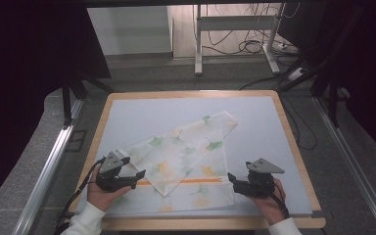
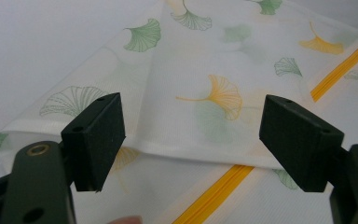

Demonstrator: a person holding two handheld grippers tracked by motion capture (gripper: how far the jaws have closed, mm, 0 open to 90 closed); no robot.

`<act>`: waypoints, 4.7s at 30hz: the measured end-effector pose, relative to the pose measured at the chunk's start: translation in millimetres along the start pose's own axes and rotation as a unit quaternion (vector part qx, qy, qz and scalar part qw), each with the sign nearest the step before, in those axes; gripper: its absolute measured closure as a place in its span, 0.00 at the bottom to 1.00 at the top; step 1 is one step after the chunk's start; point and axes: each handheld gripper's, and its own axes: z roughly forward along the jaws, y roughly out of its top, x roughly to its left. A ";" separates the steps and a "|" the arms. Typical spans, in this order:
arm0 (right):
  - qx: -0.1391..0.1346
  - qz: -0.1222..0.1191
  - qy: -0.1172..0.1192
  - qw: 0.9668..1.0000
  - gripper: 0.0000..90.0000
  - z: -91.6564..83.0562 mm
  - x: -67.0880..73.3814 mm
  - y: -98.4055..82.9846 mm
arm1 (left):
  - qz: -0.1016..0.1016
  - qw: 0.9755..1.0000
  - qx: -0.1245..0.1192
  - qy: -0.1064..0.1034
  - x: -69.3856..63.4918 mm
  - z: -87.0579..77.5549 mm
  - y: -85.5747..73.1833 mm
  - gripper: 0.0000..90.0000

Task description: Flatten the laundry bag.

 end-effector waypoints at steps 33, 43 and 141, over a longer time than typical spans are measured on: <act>0.020 0.020 0.040 0.999 0.39 -0.4 -3.0 -2.0 | 0.041 0.999 -0.002 -0.016 -10.7 -10.9 12.6 0.29; 0.036 0.004 0.061 0.997 0.50 4.1 6.0 -1.3 | 0.049 0.998 0.005 -0.037 -14.9 -13.8 17.0 0.29; 0.099 -0.053 0.166 0.980 0.99 45.5 63.9 7.1 | 0.097 0.982 0.132 -0.091 -58.1 66.1 16.6 0.99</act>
